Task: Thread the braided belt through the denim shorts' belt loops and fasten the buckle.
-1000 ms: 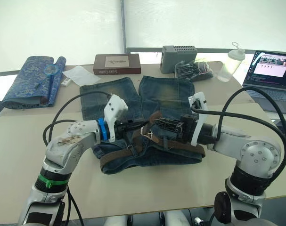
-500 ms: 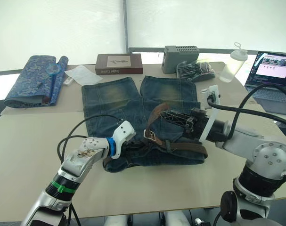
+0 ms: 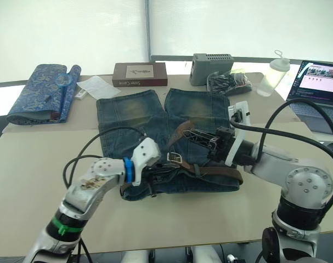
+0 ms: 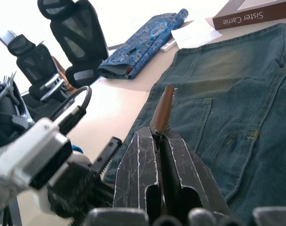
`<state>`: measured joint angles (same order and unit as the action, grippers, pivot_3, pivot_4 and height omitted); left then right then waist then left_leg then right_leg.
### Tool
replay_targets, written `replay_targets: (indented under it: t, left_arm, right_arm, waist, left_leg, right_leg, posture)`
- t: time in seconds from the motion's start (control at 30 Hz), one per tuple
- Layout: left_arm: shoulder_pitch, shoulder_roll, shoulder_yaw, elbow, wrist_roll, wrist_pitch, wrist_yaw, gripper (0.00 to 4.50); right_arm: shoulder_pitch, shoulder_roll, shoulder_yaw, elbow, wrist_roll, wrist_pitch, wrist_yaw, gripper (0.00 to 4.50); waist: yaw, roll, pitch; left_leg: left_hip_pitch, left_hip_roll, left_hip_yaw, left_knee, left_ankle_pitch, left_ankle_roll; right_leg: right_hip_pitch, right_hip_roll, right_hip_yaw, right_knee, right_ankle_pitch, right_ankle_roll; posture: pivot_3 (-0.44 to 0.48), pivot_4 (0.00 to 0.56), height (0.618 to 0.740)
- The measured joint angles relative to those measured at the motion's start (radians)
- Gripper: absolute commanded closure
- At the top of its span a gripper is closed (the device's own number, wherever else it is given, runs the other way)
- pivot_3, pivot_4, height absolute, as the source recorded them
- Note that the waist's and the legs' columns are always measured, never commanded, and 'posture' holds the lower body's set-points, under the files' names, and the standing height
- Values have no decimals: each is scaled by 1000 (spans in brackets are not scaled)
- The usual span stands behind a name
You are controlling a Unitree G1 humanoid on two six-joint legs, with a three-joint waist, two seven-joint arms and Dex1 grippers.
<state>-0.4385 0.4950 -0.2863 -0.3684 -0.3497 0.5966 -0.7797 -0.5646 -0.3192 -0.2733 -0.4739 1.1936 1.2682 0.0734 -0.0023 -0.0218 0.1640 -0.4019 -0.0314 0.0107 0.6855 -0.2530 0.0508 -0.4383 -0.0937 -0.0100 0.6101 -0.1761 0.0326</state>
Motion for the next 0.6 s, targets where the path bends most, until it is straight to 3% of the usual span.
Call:
replay_targets:
  t: [0.13,0.3,0.4,0.6]
  left_arm:
    - [21,-7,26,9,2,-31,0,4437]
    - [73,29,178,-40,-128,45,-12,4437]
    - [73,59,295,-55,-190,100,17,3571]
    - [55,70,399,-46,-224,146,95,739]
  right_arm:
    - [-9,2,5,11,9,-35,-34,4500]
    - [-23,-6,-32,40,113,-84,-86,4500]
    - [-24,-19,-51,58,191,-111,-123,4500]
    - [-44,-101,-31,78,282,-166,-127,4500]
  waist:
    - [-11,0,0]
    - [-12,0,0]
    - [-9,0,0]
    - [-6,0,0]
  left_leg:
    - [0,2,0,0,0,0]
    - [0,3,0,0,0,0]
    - [0,3,0,0,0,0]
    - [0,1,0,0,0,0]
  right_leg:
    - [-1,1,0,0,0,0]
    - [-2,2,0,1,0,-1]
    - [-1,2,0,0,0,-1]
    - [0,1,0,0,0,0]
  posture:
    - [0,150,740]
    - [0,150,740]
    - [0,150,740]
    - [0,150,740]
